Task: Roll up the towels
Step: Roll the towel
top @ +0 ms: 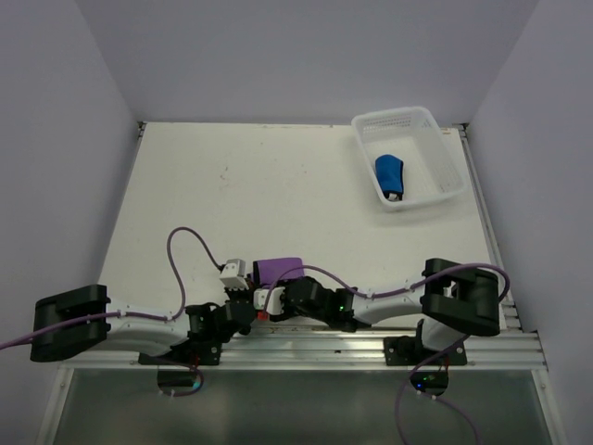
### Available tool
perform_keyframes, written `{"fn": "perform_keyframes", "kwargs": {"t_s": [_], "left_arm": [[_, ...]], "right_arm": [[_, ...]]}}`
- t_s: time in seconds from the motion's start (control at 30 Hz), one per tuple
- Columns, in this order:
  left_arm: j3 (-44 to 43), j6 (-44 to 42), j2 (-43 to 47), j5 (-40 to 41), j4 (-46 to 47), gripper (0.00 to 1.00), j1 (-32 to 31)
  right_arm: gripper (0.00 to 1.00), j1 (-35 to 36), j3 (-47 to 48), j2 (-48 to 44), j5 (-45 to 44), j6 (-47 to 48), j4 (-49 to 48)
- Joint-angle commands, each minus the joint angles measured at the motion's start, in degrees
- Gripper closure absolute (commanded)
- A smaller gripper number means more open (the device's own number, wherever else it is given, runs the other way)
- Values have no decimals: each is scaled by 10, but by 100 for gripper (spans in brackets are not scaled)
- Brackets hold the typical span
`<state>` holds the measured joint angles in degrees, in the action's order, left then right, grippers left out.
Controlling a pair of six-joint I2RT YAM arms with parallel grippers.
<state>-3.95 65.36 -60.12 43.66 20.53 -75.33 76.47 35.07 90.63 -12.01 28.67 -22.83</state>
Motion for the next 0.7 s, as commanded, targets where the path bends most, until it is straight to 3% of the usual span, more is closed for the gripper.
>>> {"fn": "perform_keyframes", "kwargs": {"t_s": [0.0,0.47,0.63,0.67], "left_arm": [[14,-14,-3,-9,-11,97,2],[14,-14,0,-9,-22,97,3],[14,-15,11,-9,-30,97,4],[14,-16,13,-7,-33,97,4]], "right_arm": [[48,-12,0,18,-13,23,-43],[50,-30,5,67,13,-15,-30],[59,-69,25,54,62,-50,18],[65,-76,30,53,88,-65,41]]}}
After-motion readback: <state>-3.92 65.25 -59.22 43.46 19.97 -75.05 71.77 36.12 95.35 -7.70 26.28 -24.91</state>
